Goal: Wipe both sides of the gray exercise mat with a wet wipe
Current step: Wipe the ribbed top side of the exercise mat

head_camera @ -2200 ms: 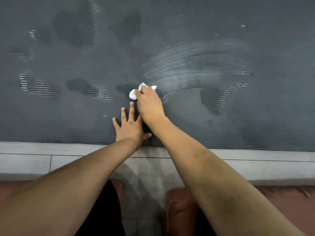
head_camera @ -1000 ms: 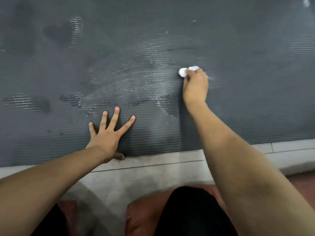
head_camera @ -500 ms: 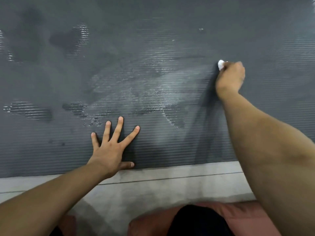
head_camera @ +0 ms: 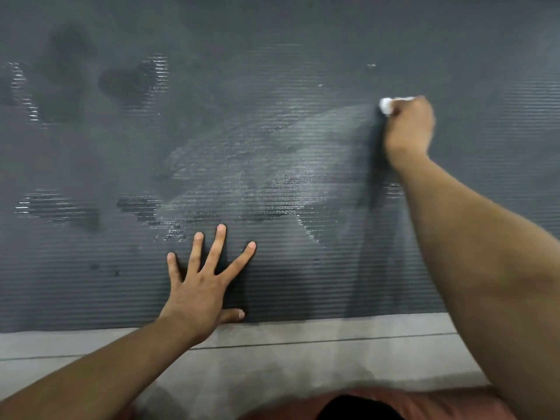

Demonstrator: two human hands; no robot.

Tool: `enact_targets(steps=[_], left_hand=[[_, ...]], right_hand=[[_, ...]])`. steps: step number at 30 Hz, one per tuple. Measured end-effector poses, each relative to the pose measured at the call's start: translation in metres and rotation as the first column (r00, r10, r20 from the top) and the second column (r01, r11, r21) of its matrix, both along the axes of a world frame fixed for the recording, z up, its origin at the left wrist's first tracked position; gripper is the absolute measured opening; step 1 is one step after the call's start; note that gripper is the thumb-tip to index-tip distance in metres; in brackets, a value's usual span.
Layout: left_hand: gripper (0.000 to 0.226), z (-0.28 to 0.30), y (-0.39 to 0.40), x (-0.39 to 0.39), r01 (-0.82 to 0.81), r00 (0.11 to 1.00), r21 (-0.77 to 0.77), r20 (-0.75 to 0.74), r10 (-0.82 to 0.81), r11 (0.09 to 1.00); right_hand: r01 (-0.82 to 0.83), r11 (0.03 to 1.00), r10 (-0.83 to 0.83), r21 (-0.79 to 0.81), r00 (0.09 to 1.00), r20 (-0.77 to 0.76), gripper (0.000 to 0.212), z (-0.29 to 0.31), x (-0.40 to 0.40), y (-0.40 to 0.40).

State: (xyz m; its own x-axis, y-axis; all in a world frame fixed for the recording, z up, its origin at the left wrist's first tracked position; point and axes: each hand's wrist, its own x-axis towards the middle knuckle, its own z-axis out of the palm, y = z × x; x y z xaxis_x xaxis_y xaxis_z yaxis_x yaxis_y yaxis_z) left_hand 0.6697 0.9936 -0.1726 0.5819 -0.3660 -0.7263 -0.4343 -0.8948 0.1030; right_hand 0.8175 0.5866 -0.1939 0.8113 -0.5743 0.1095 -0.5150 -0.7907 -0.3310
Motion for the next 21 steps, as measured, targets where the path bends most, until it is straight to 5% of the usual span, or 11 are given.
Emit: enact_targets(steps=[3,6,9,12,15,18,21], left_hand=[[0.119,0.000,0.000,0.001,-0.002,1.000,-0.002,-0.007,0.002,1.000],[0.118,0.000,0.000,-0.001,0.013,1.000,0.011,0.001,-0.013,1.000],[0.119,0.002,0.000,0.000,0.012,1.000,0.017,-0.003,-0.012,1.000],[0.119,0.001,0.000,0.001,-0.005,1.000,0.008,-0.006,0.005,1.000],[0.119,0.000,0.002,0.000,-0.024,1.000,-0.032,0.003,0.024,0.999],[0.118,-0.001,0.005,0.000,-0.043,0.999,-0.060,-0.007,0.043,0.997],[0.118,-0.002,0.006,0.000,-0.054,0.999,-0.077,-0.014,0.053,0.996]], right_hand=[[0.208,0.973,-0.213,0.101,0.976,0.038,0.028,0.000,-0.005,0.001],[-0.103,0.990,0.096,0.091,0.992,0.080,0.025,-0.008,-0.002,0.094],[-0.441,0.888,0.433,0.134,0.898,0.084,0.021,-0.016,-0.031,0.211],[-0.521,0.836,0.511,0.172,0.853,0.103,0.015,-0.011,-0.080,0.257],[-0.398,0.911,0.387,0.106,0.915,0.116,0.019,-0.007,-0.107,0.202],[-0.038,0.999,0.038,0.015,0.999,-0.026,0.026,0.002,-0.133,0.105],[0.217,0.976,-0.219,-0.030,0.966,-0.137,0.026,0.017,-0.154,0.053]])
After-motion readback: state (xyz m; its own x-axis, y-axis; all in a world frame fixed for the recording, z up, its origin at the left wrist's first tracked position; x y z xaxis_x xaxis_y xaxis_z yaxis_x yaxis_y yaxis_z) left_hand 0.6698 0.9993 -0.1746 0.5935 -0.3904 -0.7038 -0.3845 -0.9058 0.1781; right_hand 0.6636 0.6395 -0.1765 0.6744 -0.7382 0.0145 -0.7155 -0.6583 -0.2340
